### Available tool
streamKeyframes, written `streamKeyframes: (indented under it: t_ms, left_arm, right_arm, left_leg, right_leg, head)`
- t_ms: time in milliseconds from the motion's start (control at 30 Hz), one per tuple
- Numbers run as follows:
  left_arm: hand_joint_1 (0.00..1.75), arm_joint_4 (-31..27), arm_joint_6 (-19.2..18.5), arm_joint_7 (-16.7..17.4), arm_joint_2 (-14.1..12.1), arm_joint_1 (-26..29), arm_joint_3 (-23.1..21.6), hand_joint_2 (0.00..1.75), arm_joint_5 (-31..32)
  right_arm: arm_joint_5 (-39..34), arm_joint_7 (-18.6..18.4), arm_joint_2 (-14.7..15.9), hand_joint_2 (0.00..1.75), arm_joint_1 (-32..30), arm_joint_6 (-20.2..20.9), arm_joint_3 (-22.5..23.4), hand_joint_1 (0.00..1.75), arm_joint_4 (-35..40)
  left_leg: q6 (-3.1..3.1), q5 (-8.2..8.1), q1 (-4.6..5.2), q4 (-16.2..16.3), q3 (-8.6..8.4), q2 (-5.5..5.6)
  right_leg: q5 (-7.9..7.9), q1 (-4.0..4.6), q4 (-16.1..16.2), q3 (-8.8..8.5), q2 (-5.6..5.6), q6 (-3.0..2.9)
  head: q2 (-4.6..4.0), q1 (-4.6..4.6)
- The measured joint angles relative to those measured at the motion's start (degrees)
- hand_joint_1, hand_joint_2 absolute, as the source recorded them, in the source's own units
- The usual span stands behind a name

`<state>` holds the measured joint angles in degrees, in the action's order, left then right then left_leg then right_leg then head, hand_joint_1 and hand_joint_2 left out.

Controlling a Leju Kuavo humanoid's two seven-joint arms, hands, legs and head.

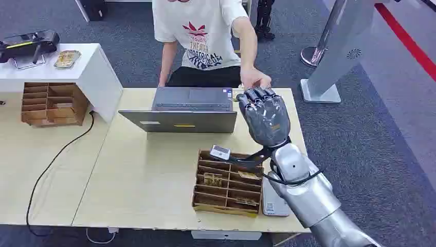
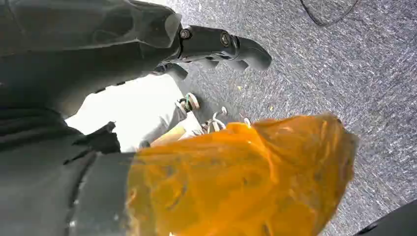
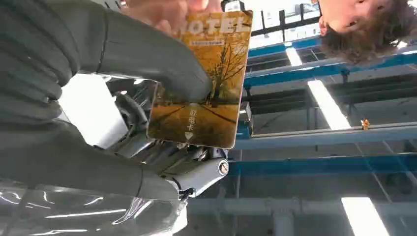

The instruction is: Pass the card to the sensor for recognition and then transmit it.

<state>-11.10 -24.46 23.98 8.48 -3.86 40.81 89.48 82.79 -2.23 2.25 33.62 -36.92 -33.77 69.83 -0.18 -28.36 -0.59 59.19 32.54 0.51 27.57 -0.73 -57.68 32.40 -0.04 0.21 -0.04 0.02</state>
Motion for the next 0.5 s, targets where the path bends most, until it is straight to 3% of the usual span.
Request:
streamKeyframes:
  t_ms: [500]
  left_arm:
    - [0.00, 0.00, 0.00, 0.00, -0.02, 0.00, -0.22, 0.00, -0.09]
  right_arm:
    - [-0.77, 0.22, -1.01, 1.75, -0.26, -0.04, 0.70, 1.75, -0.44]
  left_leg:
    - [0.00, 0.00, 0.00, 0.00, -0.01, 0.00]
  right_leg:
    - [0.00, 0.00, 0.00, 0.00, 0.00, 0.00]
  head:
    - [0.00, 0.00]
